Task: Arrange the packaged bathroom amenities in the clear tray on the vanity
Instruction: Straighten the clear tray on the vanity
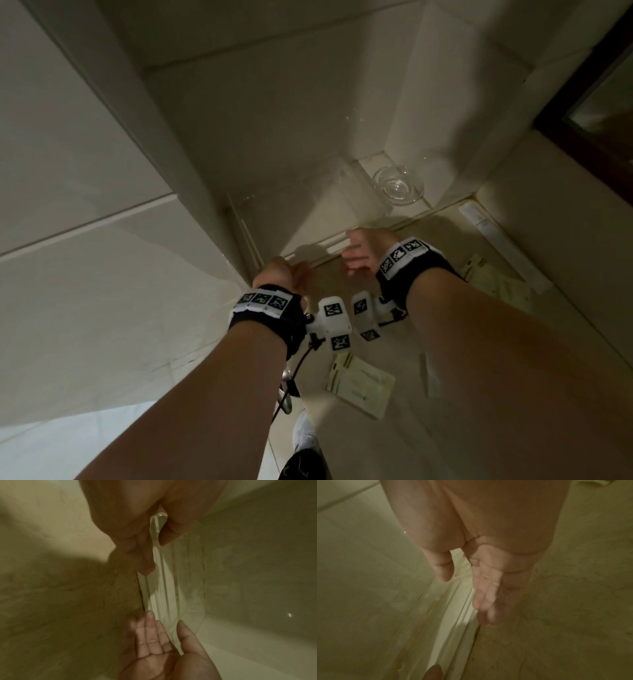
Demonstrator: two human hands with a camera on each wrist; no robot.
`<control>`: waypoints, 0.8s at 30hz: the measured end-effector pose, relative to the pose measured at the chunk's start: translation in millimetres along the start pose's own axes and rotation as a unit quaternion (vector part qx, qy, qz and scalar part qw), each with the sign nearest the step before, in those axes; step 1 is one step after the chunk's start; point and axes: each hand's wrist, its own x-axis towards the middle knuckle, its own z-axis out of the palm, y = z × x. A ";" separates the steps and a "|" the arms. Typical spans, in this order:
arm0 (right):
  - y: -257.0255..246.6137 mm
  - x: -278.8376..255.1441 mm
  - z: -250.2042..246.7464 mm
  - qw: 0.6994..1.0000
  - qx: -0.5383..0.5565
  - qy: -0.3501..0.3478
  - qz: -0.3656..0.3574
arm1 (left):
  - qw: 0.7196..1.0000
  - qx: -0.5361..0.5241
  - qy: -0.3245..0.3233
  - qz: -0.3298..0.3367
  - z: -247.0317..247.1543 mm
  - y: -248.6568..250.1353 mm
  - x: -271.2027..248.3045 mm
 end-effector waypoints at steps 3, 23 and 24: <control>4.3 3.0 0.2 1.000 0.007 -0.005 0.011 | 0.999 0.018 -0.033 -0.022 -6.2 -3.8 -0.6; 84.1 -32.5 -24.9 0.991 0.102 0.087 0.012 | 0.820 0.546 0.037 0.167 -54.6 -30.9 -25.1; 89.0 -33.4 -24.8 0.990 0.107 0.096 0.010 | 0.845 0.516 0.041 0.138 -58.9 -32.7 -20.5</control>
